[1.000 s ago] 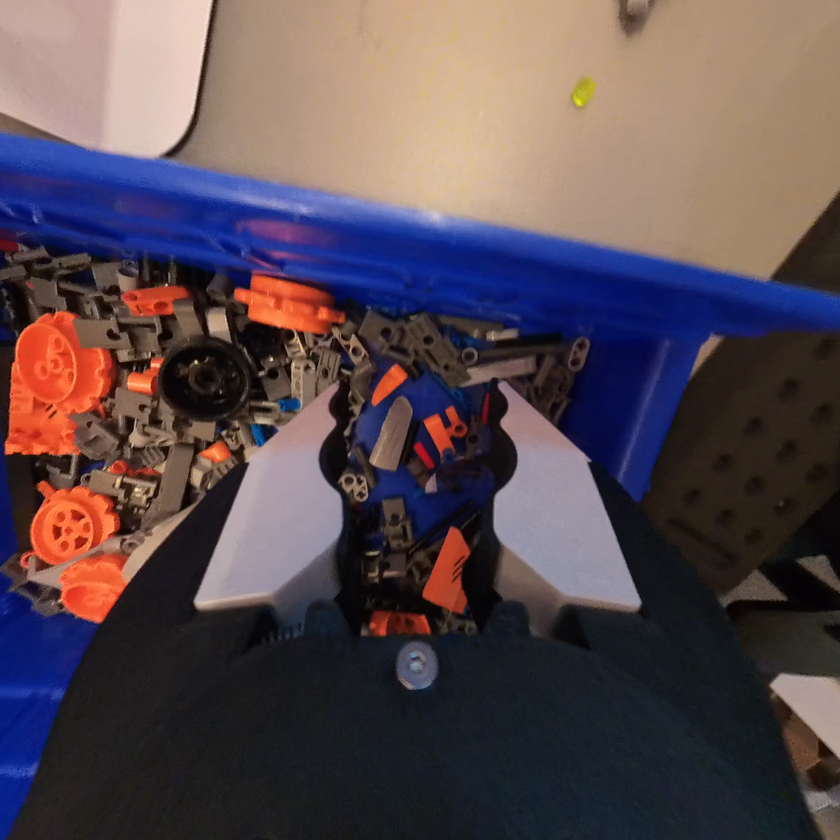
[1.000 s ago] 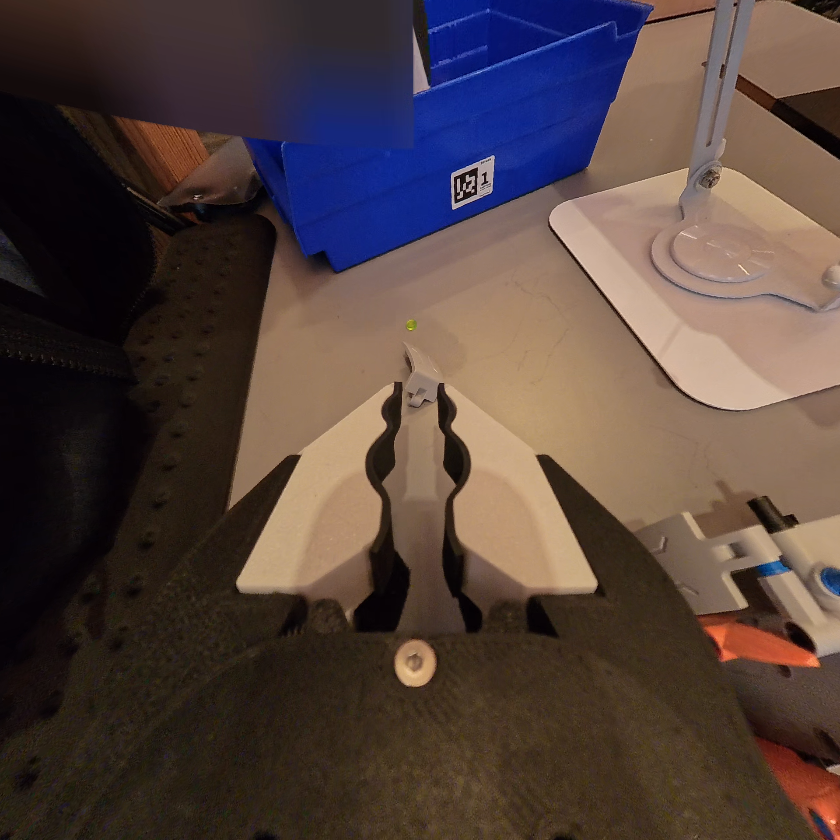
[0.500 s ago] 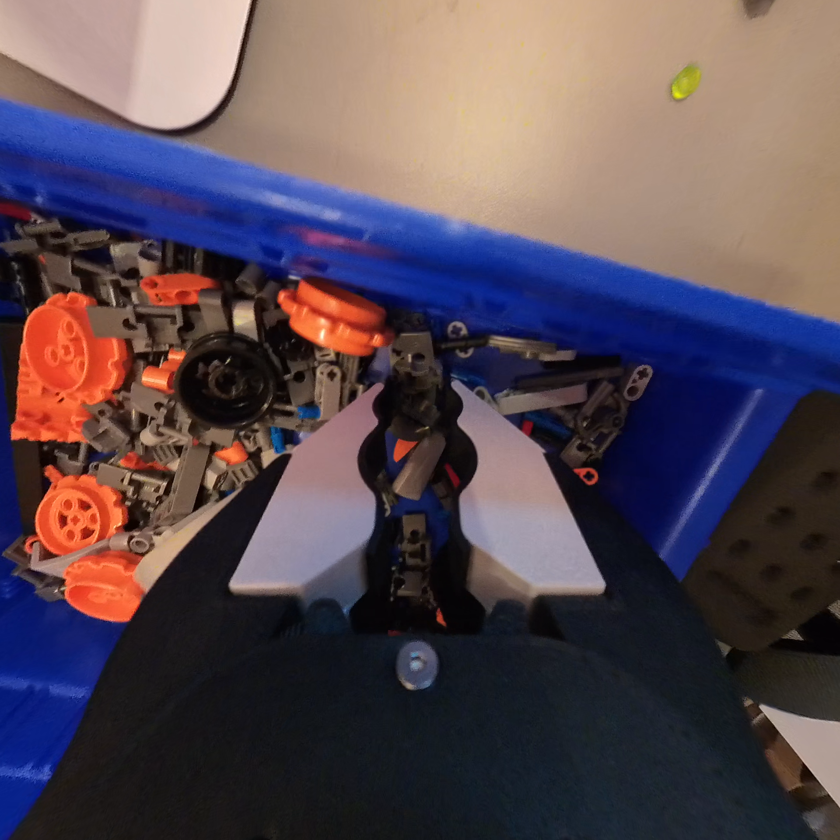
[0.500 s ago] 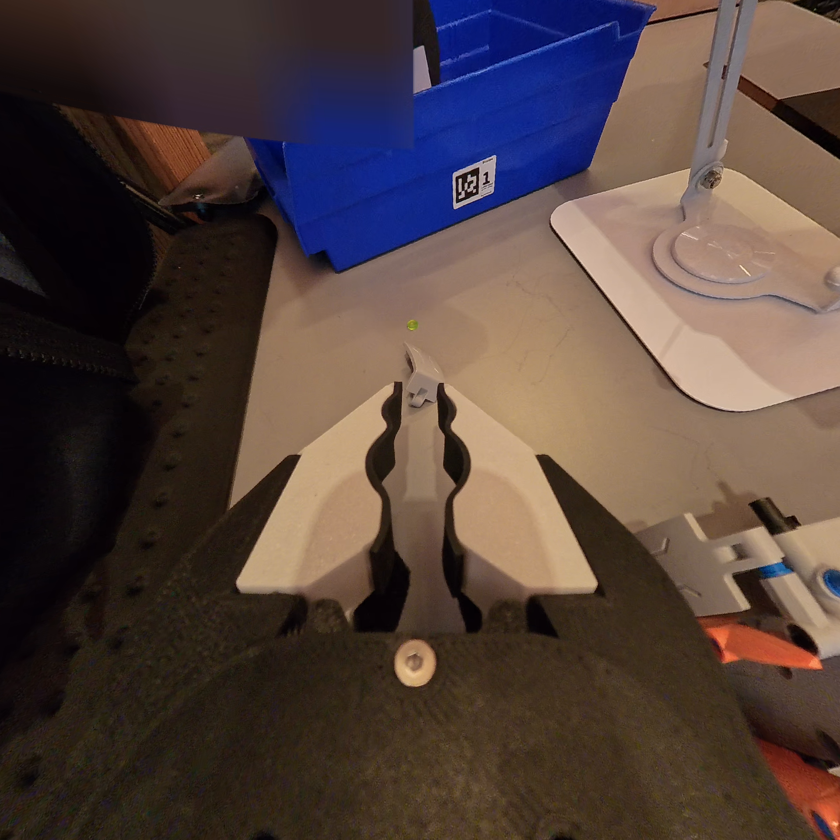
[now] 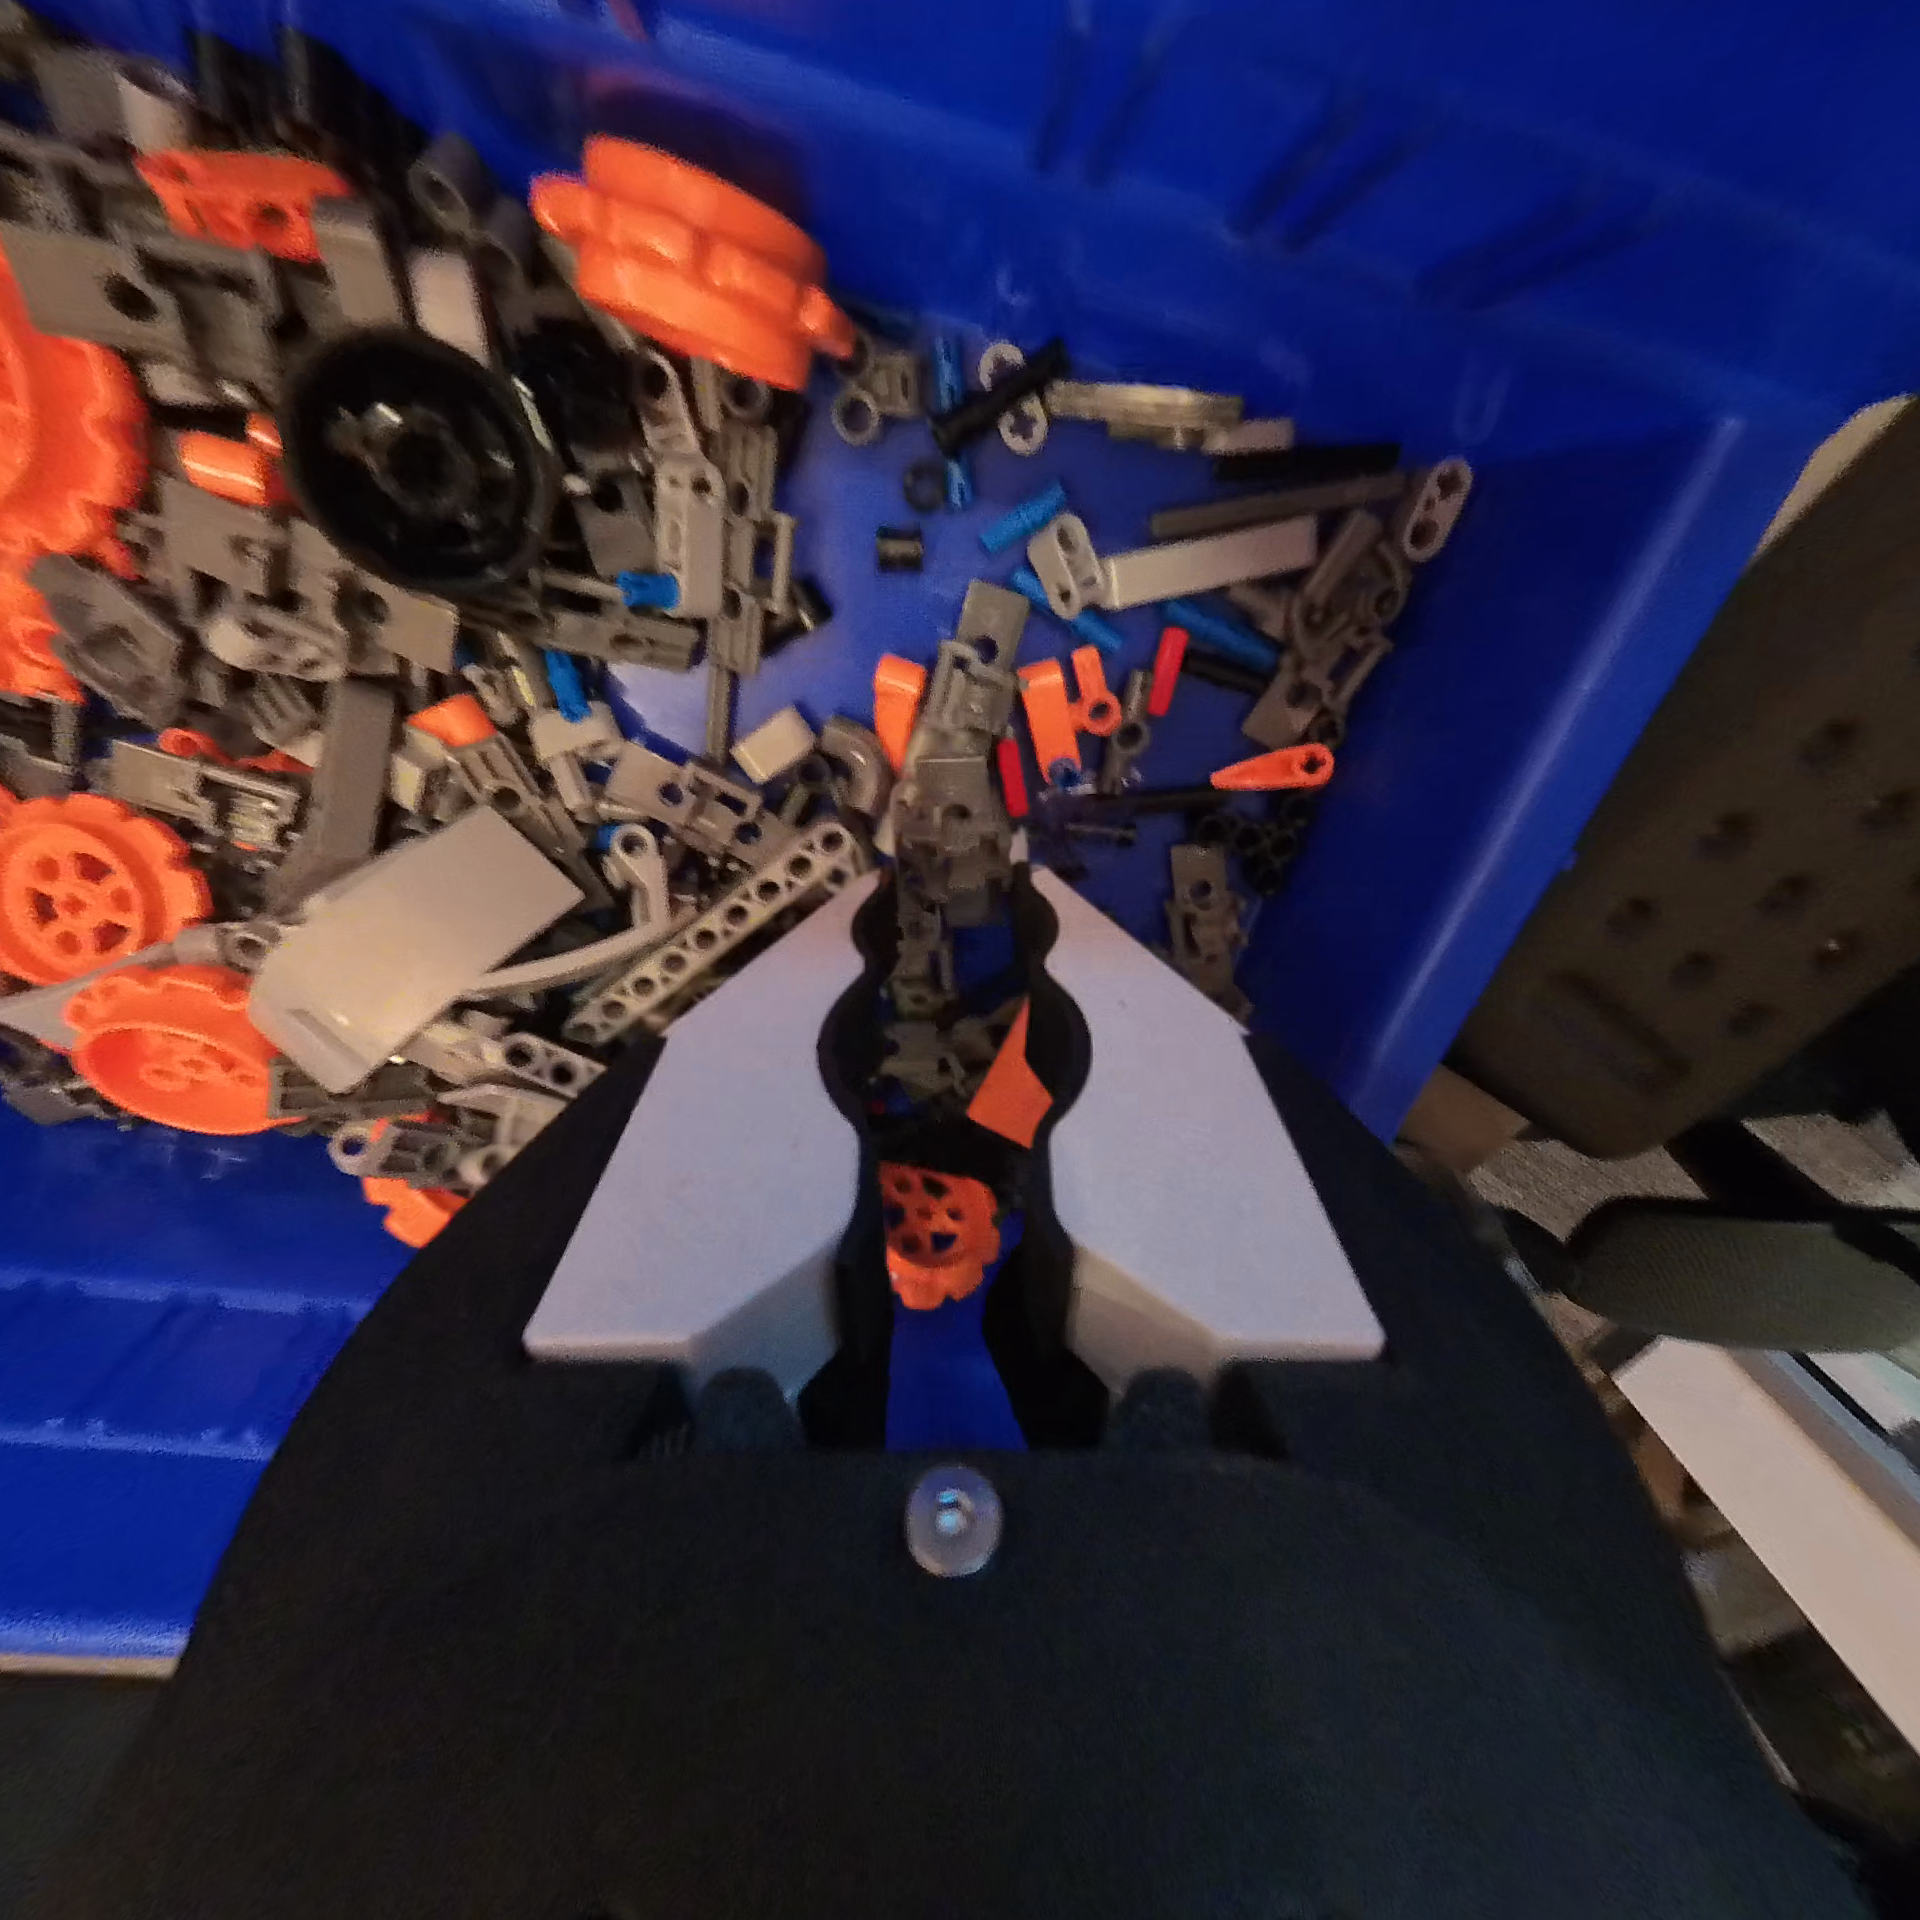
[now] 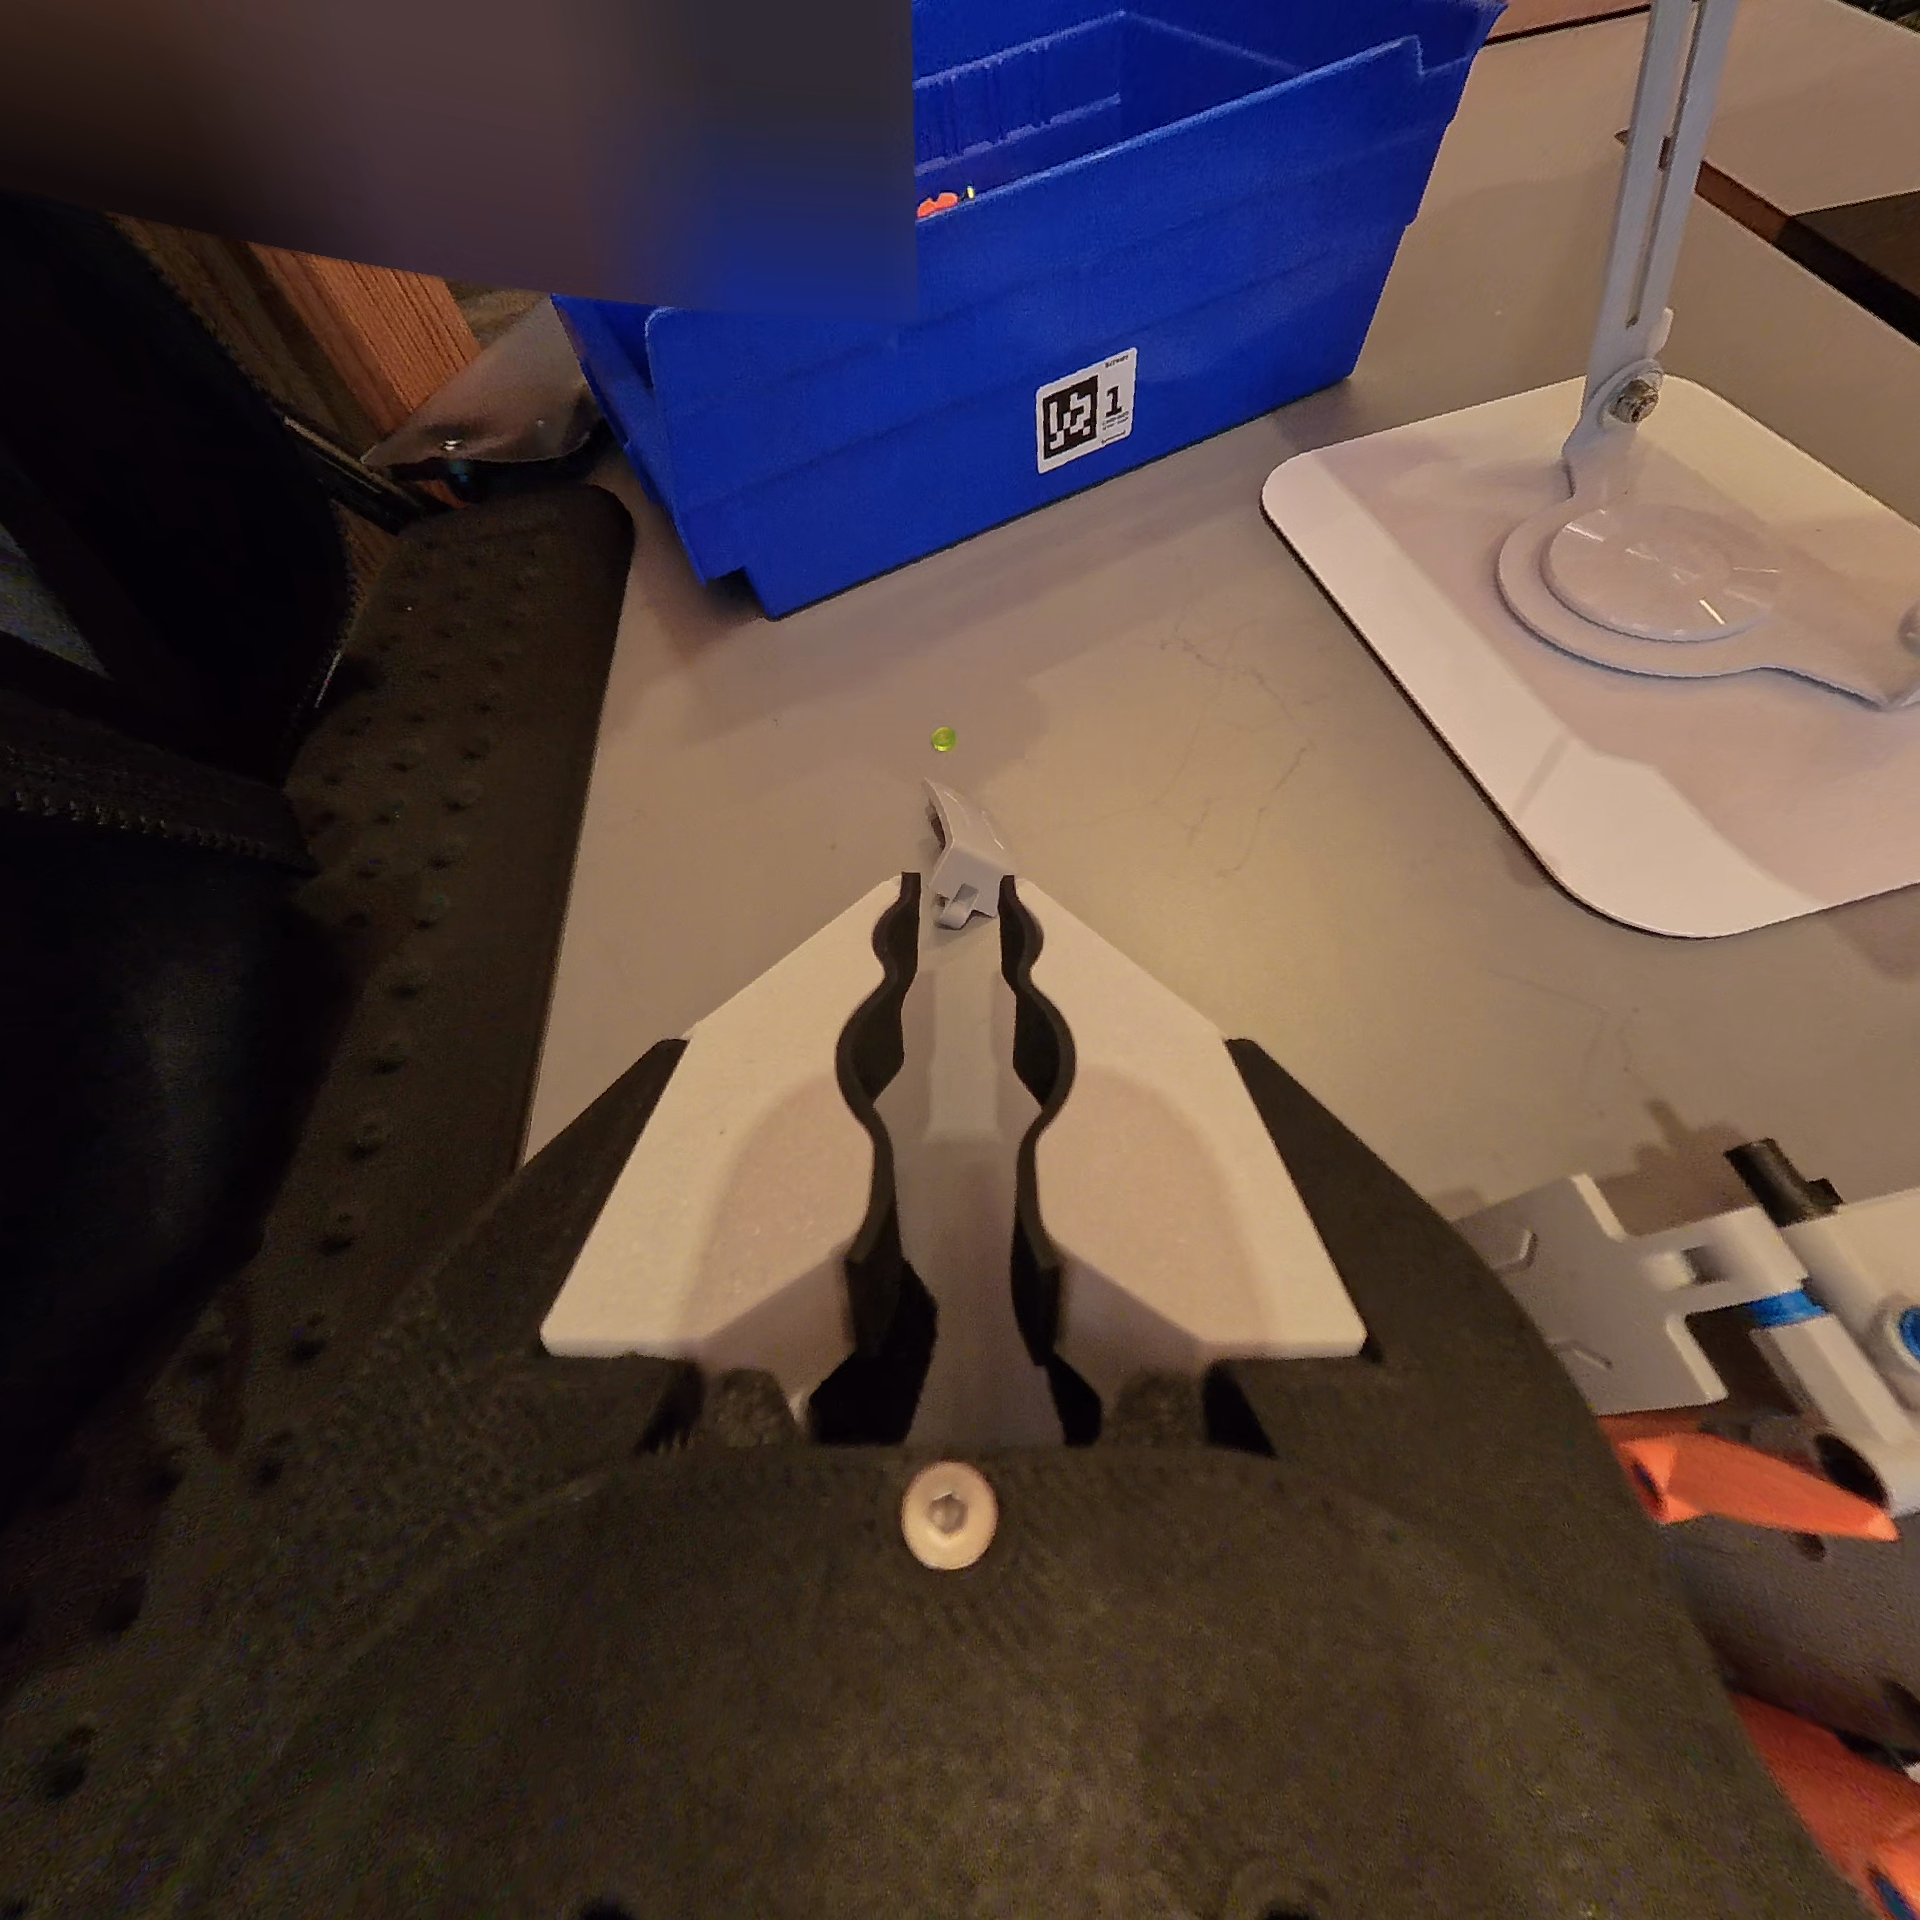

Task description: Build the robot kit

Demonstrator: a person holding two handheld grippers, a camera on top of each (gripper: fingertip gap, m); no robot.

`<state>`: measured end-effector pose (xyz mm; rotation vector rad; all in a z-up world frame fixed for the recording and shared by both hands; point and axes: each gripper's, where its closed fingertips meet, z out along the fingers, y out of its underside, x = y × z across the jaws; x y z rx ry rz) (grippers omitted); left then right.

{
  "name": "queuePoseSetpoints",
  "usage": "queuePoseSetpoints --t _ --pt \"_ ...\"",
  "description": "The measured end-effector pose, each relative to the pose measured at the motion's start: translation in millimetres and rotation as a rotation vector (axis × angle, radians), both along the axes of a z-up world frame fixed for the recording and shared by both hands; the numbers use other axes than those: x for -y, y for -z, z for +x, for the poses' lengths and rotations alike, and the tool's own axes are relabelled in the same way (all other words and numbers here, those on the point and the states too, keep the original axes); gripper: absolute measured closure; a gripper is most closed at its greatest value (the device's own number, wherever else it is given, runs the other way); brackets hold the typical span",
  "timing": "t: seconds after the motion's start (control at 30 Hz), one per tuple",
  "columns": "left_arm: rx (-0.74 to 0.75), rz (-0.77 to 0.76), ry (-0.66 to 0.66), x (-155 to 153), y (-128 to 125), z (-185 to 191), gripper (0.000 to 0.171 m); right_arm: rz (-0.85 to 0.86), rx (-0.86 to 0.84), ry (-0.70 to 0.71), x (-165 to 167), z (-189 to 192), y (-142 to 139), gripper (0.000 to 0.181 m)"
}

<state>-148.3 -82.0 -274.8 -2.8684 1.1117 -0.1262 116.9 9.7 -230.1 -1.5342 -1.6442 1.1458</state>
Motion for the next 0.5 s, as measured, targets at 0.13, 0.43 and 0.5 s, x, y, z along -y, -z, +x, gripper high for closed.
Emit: queuePoseSetpoints --t 0.13,0.43,0.5 --pt "-0.021 -0.070 0.014 15.8 7.1 -2.9 0.149 0.000 0.000 -0.001 0.4 -0.1 0.0 0.168" --pt "0.069 0.104 0.000 -25.2 -6.9 13.8 0.134 -0.001 -0.004 0.000 0.1 0.1 -1.2 0.168" --pt "0.075 0.111 0.009 -29.6 -6.7 16.6 0.133 -0.001 -0.006 0.000 0.1 0.2 -1.7 0.168"
